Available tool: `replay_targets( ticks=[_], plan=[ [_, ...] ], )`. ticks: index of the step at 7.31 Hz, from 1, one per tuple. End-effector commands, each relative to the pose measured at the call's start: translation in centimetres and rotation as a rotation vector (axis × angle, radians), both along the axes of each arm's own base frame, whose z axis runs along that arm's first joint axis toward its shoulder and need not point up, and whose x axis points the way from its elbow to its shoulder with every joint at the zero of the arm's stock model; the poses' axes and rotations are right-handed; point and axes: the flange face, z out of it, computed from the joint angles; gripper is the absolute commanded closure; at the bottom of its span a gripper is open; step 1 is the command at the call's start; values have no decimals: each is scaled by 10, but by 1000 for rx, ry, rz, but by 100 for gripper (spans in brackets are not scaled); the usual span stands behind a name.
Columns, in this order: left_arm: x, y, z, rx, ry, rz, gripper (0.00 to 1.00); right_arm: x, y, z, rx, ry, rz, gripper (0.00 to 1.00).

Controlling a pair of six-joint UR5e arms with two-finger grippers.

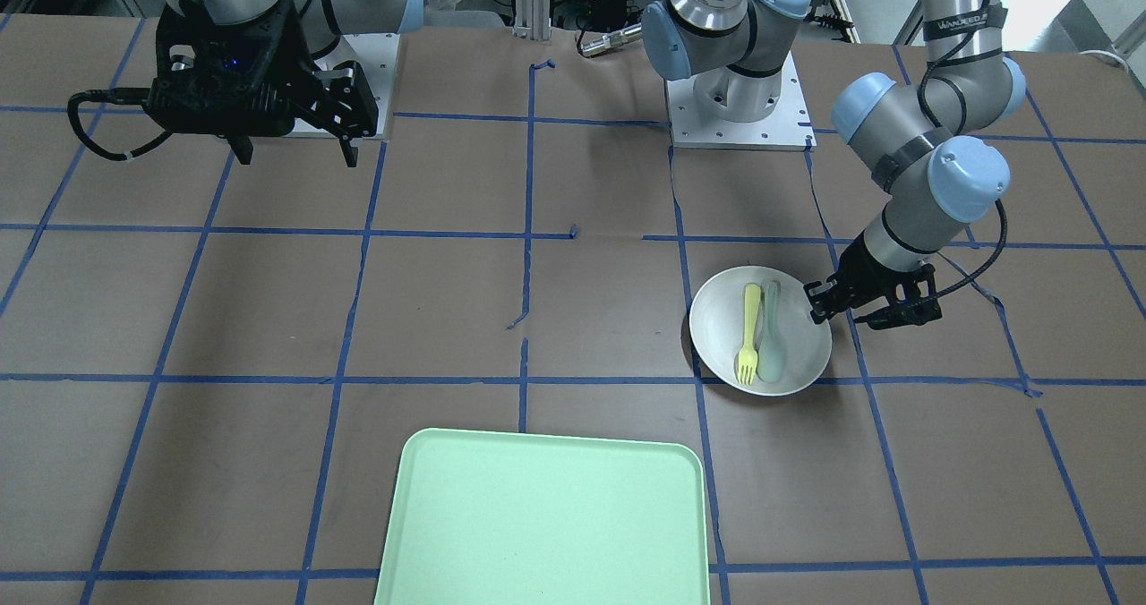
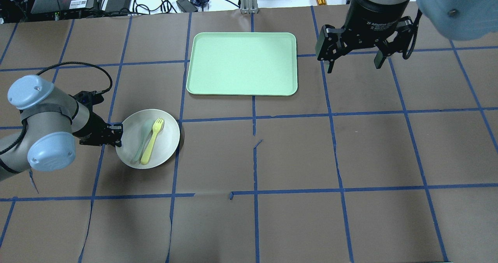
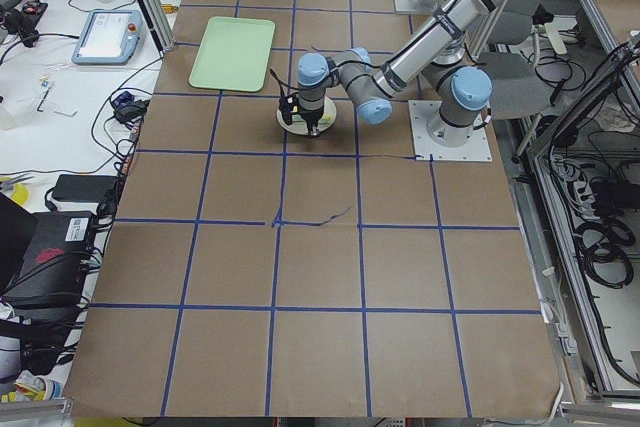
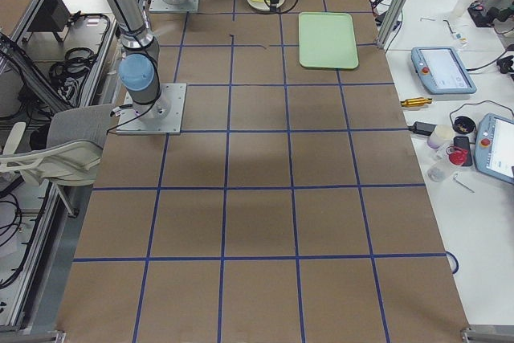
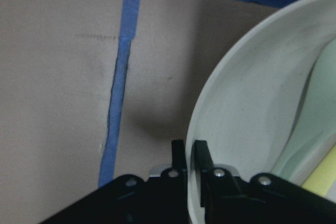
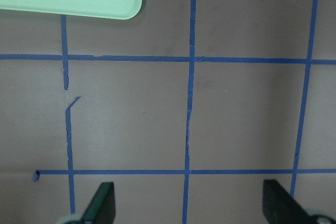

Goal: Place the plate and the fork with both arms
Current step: 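Carry the plate with the left gripper onto the green tray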

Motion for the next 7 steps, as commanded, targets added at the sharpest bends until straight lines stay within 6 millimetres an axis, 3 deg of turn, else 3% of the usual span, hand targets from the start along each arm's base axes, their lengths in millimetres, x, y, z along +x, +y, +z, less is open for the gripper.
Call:
replay_targets(
  ticks=[1,3,4,6,7],
  plan=[
    [-15,-58,41,-82,300,65,100,0,0,0,0,0,0,0],
    [-89,-126,53,-84,345,61,100,0,0,-1,3,2,0,0],
    [-118,-162,49,-89,341,22,100,0,0,-1,3,2,0,0],
    [-175,-218,21,-76,278,-14,100,0,0,-1,3,2,-2,0],
    [-188,-239,6,-95,248,-38,100,0,0,-1,1,2,0,0]
  ],
)
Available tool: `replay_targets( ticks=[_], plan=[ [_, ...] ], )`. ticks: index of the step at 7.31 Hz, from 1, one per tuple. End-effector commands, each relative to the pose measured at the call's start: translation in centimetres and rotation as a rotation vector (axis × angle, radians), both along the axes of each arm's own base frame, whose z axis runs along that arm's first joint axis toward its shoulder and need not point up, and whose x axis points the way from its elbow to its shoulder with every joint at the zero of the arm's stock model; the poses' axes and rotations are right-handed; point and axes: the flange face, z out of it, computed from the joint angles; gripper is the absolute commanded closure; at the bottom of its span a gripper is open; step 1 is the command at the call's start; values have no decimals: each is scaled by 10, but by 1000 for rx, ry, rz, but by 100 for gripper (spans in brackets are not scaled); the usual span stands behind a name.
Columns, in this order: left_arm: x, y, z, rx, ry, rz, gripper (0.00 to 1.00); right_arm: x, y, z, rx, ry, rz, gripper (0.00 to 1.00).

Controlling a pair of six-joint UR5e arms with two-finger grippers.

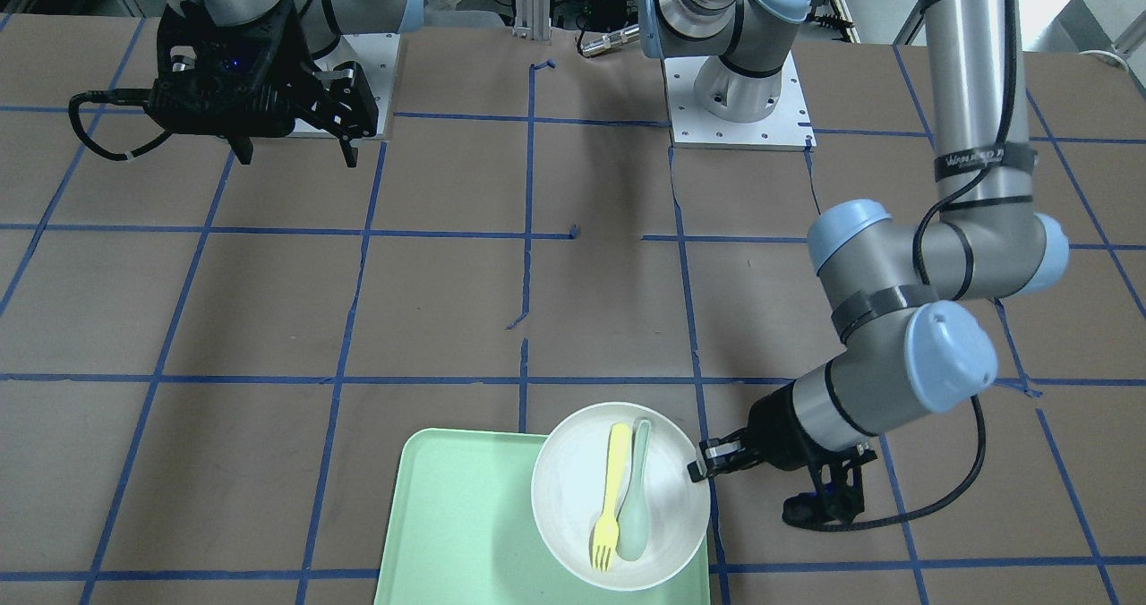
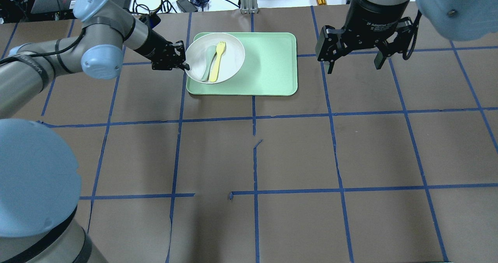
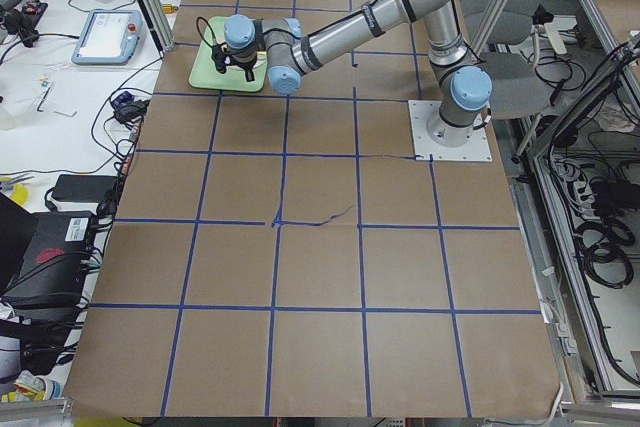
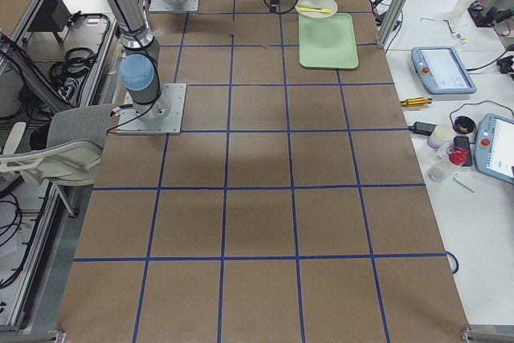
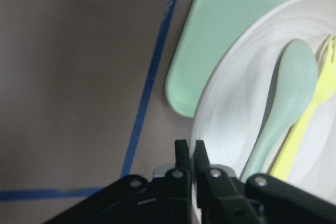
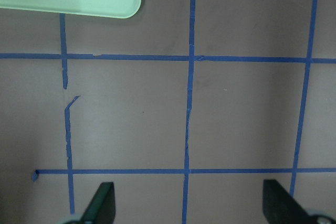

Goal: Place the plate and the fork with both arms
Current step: 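Carry the plate with the left gripper onto the green tray, then open the left gripper and lift it away from the plate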

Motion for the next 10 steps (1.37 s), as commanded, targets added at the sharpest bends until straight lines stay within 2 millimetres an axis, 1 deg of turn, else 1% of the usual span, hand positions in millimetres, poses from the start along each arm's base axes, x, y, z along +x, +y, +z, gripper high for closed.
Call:
replay_targets(
  ticks=[1,2,3,4,5,6,7,8,9,10],
  plan=[
    [-33,-43,-43,-37,-56,0,100,0,0,0,-2,0,1,0],
    [-47,-45,-61,-35,-88,2,100,0,0,1,-2,0,1,0],
    [-55,-44,-70,-30,-100,5,100,0,0,1,-2,0,3,0],
    [-56,-44,-66,-41,-103,6,54,0,0,1,-2,0,3,0],
    [-56,-36,-45,-53,-108,-3,1,0,0,2,-5,-1,3,0],
    [-42,-29,-24,-32,-182,5,0,0,0,2,-5,-1,3,0],
    [-21,-17,11,17,-241,10,0,0,0,1,-3,0,3,0],
    [-11,10,53,73,-316,11,0,0,0,0,0,0,3,0],
    [-3,42,100,78,-410,16,0,0,0,-1,2,-1,3,0],
    [-4,88,139,108,-443,6,0,0,0,0,0,-2,3,0]
  ],
)
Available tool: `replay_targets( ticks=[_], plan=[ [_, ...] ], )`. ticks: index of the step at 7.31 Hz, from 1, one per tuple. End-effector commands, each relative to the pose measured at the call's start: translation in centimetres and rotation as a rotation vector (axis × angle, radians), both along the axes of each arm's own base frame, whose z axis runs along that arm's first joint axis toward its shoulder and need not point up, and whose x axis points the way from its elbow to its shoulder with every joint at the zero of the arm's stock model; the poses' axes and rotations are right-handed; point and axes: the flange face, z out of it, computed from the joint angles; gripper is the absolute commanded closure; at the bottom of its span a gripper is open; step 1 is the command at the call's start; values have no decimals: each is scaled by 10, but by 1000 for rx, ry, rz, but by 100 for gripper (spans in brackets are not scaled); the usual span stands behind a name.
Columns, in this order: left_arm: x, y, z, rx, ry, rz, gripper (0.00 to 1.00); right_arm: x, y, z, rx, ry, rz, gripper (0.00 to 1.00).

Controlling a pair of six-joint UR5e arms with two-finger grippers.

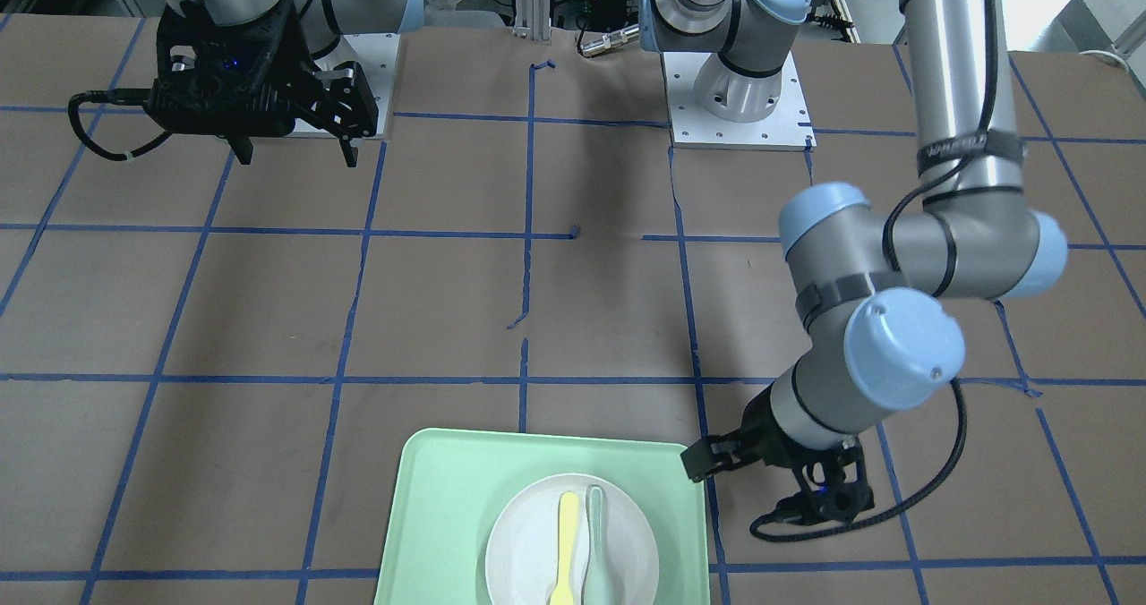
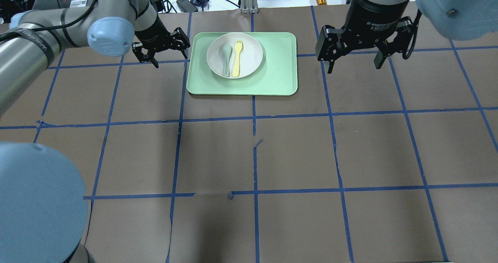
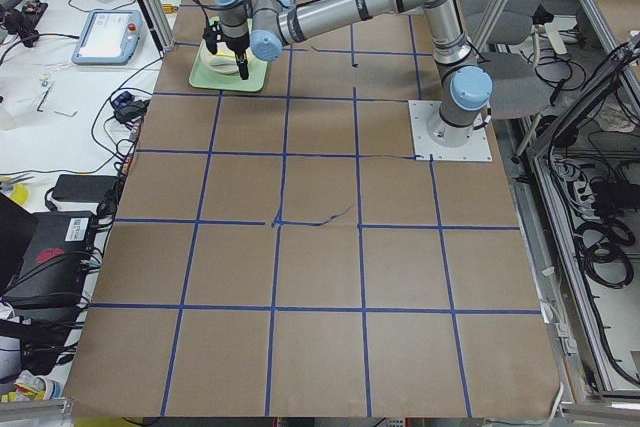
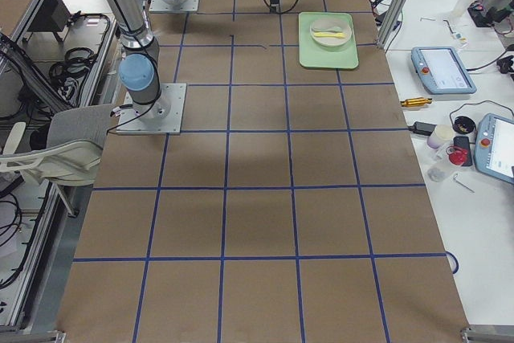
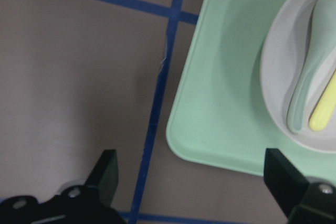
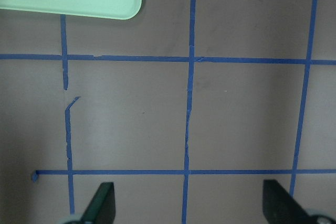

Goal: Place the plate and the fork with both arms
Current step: 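Open the left gripper and lift it away from the plate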

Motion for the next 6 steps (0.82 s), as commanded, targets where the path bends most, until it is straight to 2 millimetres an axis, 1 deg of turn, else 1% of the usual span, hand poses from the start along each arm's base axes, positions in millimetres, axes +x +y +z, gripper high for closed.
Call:
replay_targets(
  ticks=[1,2,3,4,5,6],
  plan=[
    [-1,87,89,7,-71,-2,0,0,0,-2,2,3,-1,0],
    [-5,124,126,48,-64,-15,0,4,0,-5,3,1,5,0],
    [-22,153,147,58,-69,-51,0,8,-7,-14,16,6,12,0],
    [-47,172,156,44,-73,-102,0,22,-19,-27,1,-11,29,0],
    [-59,185,157,57,-74,-146,0,44,-39,-46,-31,-14,56,0],
    [-61,188,159,54,-74,-148,0,69,-69,-69,-60,-19,75,0]
  ],
)
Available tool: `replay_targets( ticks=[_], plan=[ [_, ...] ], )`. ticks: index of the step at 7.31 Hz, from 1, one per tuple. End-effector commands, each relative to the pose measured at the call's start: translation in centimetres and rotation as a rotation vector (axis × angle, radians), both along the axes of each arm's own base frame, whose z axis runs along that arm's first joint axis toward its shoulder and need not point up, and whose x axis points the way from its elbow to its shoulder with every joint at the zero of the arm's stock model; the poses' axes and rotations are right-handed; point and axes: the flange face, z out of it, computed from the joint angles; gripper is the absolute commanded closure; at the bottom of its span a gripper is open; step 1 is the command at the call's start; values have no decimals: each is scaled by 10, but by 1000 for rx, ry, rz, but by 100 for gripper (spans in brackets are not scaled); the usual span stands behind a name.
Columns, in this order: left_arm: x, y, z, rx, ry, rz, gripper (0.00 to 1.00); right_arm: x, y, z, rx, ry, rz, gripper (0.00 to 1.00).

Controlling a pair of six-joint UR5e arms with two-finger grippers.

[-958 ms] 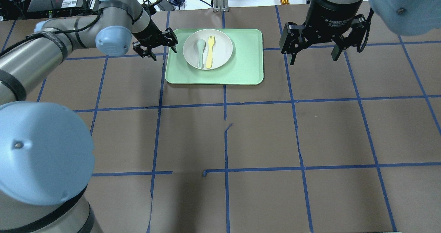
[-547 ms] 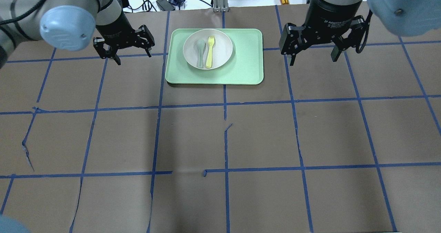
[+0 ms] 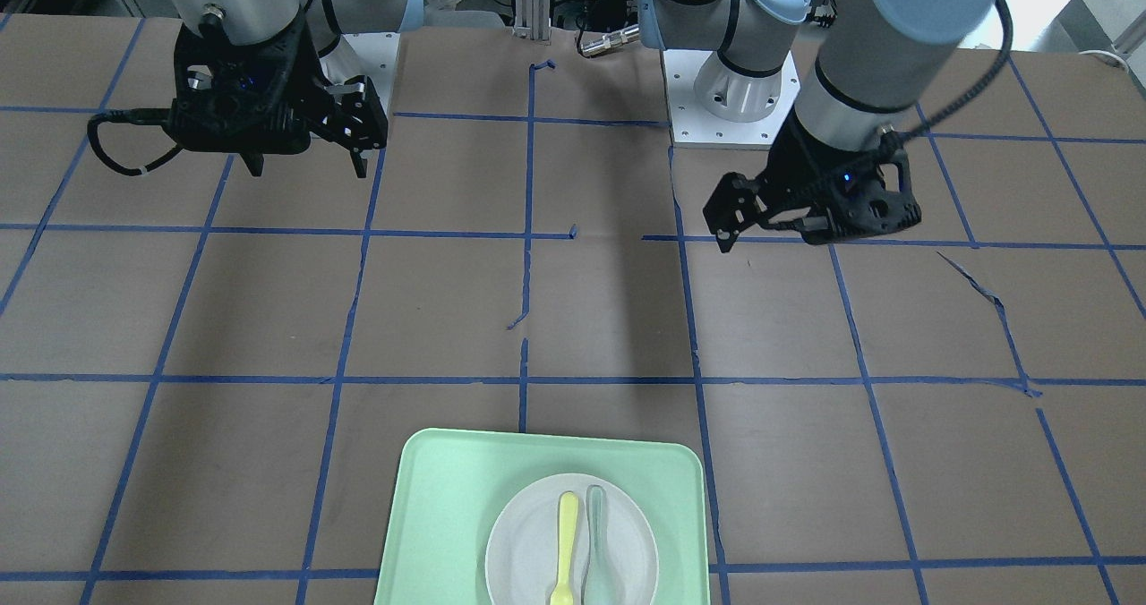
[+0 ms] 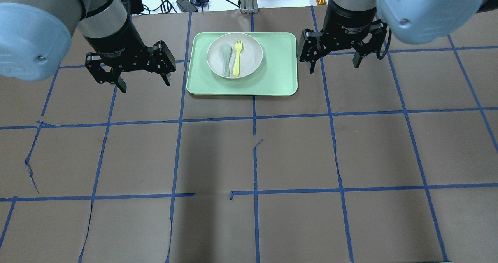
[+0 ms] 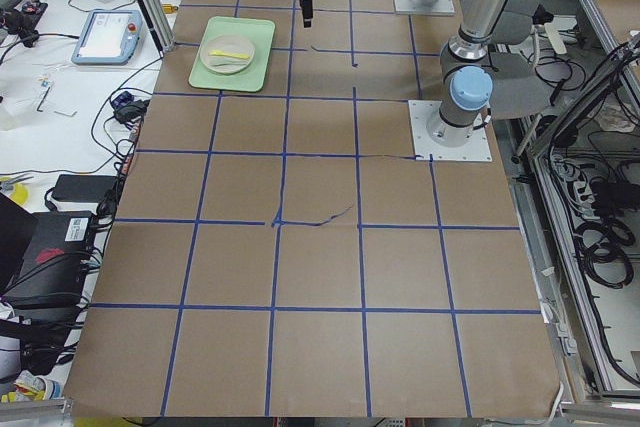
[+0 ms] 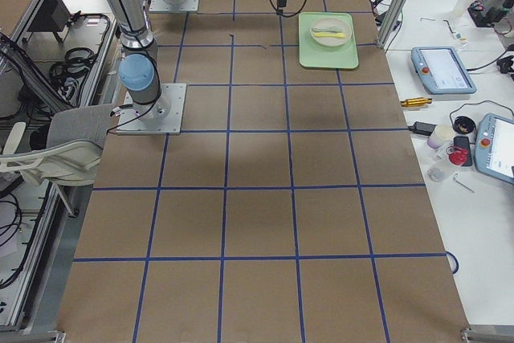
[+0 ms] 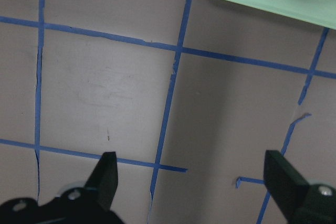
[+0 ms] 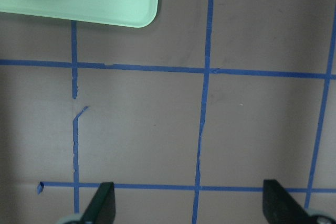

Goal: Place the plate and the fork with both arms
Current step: 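Reach the right gripper over the plate and grasp the yellow fork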

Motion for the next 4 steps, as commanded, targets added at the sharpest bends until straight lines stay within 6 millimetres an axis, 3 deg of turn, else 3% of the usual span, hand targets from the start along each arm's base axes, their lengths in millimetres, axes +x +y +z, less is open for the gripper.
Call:
replay_targets(
  ticks=[1,2,3,4],
  plan=[
    [-8,11,3,7,-3,-23,0,52,-77,-53,-41,-14,-19,0],
    [-8,14,-1,16,-3,-23,0,90,-129,-95,-51,-30,-59,0],
    [-7,18,-4,22,-5,-23,0,138,-157,-129,-64,-21,-61,0],
    [-7,19,-4,22,-5,-23,0,160,-176,-152,-65,-25,-79,0]
  ],
)
